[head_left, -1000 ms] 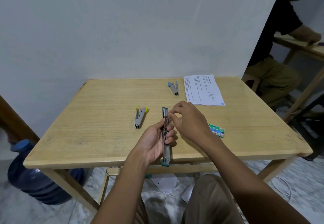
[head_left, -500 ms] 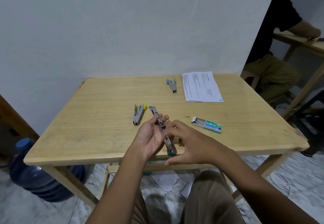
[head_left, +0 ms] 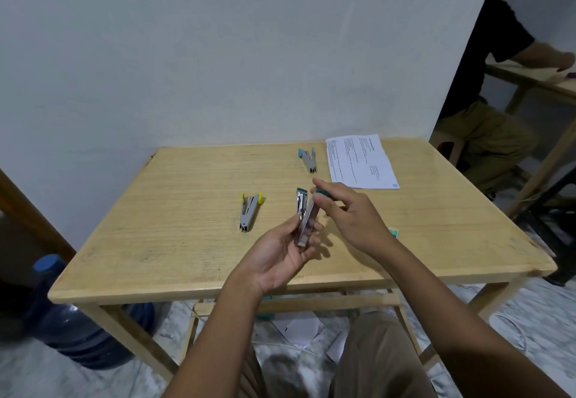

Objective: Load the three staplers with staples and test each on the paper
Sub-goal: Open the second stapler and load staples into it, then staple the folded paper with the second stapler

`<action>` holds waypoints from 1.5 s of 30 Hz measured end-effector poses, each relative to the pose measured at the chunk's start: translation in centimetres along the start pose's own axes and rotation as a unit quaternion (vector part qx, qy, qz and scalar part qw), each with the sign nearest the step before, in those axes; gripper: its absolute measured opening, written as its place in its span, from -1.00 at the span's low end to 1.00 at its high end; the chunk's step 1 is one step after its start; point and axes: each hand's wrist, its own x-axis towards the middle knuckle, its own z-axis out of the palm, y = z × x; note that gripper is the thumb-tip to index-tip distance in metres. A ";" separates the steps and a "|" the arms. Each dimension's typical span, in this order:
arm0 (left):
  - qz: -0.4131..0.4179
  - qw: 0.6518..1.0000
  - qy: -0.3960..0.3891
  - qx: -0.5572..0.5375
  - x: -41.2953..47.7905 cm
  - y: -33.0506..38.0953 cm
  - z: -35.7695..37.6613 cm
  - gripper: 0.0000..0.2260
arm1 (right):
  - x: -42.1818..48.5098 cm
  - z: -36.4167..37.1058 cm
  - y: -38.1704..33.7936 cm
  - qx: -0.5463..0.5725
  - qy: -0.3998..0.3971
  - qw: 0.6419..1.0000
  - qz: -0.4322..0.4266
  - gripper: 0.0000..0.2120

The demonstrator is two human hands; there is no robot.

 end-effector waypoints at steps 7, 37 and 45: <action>-0.015 0.998 -0.068 -0.010 -0.1 -0.1 -0.4 -0.75 | 0.8 1.1 -0.4 0.241 -0.098 0.943 0.208 -0.59; -0.004 0.989 0.023 0.143 0.1 0.0 1.6 -0.65 | 0.2 -2.0 -1.3 0.264 0.126 0.941 0.172 -0.64; 0.149 0.810 0.181 0.538 8.8 2.5 7.5 -0.71 | 1.2 -9.5 0.6 0.198 0.185 0.934 0.233 -0.65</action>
